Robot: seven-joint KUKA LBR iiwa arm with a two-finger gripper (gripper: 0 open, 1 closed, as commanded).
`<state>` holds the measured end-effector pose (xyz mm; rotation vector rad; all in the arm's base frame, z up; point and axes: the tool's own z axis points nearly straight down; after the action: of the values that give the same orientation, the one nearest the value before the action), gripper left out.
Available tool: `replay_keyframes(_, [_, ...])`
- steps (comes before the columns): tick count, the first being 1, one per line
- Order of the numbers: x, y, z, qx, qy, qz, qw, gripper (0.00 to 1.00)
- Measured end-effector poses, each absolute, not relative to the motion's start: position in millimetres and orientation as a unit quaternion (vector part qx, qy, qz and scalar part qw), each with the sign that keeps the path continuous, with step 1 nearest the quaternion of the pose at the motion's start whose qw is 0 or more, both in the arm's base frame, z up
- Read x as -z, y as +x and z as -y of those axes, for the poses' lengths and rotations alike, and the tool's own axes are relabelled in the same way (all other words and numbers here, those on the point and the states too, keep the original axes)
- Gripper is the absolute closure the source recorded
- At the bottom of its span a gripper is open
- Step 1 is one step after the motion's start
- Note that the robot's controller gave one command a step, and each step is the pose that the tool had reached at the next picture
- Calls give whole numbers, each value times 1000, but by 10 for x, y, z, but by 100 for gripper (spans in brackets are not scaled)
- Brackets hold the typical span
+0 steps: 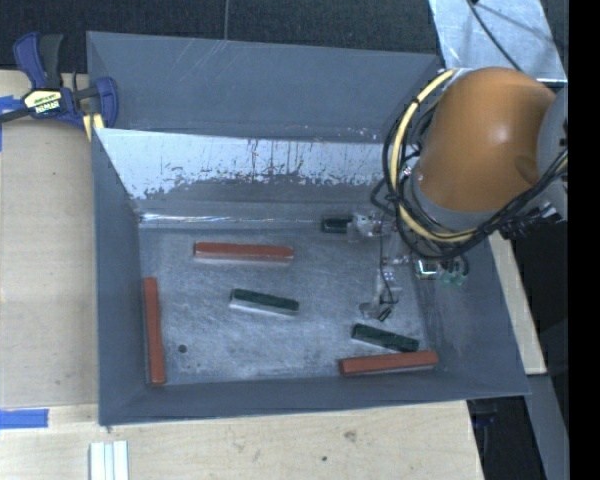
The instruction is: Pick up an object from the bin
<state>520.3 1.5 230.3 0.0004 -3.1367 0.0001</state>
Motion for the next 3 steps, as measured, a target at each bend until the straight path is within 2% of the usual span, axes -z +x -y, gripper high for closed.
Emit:
replay_keyframes(1, [-1749,5386,240,0,105,995,1,0])
replay_keyframes(2, [-674,5139,-315,0,34,999,1,0])
replay_keyframes(3, [-711,5763,-758,1,36,999,-4,0])
